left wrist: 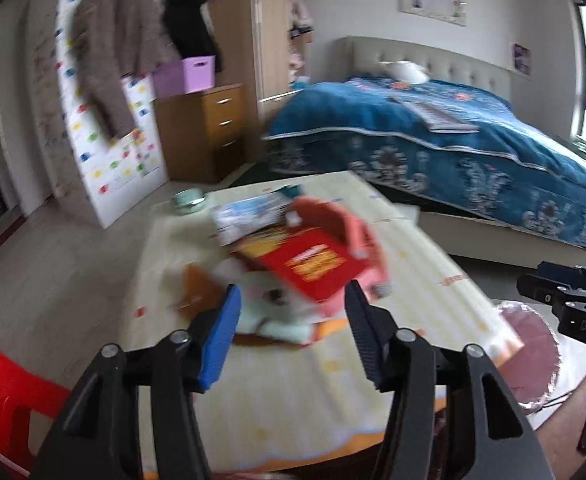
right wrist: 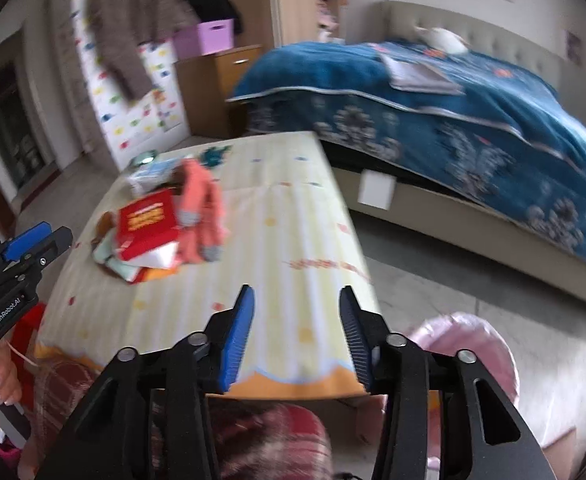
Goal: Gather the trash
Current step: 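Return to the table and grasp the red box with the right tool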
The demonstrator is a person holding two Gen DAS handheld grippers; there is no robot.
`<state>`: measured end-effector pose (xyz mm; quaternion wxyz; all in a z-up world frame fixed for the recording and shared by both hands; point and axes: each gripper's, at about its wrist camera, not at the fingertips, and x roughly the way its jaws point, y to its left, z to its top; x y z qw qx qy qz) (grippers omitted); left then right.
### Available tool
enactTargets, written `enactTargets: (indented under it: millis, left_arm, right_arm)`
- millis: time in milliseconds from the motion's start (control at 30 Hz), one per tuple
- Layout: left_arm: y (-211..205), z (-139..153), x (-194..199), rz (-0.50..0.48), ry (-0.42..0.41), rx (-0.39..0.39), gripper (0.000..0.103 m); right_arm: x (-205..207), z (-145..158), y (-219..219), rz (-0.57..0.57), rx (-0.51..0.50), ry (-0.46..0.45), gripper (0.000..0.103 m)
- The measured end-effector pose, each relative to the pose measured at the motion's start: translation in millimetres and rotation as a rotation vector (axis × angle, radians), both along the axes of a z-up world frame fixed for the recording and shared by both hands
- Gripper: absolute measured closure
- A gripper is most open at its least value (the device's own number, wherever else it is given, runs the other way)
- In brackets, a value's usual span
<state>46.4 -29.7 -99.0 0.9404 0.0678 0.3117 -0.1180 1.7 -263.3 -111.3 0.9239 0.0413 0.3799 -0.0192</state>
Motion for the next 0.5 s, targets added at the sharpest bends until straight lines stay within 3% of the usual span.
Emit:
enactTargets:
  millis: [200,367,500]
  left_arm:
    - [44,-4,20,0.11,0.005,0.026,0.041]
    - [65,-8,33,0.146,0.011,0.01,0.033]
    - [71,-16,42,0.147,0.033,0.007,0.033]
  right_arm:
    - [42,-3,48,0.132,-0.011,0.02,0.045]
    - [69,-8,79,0.211,-0.016,0.024,0.023]
    - [90,-14,99,0.267,-0.01,0.033,0.016]
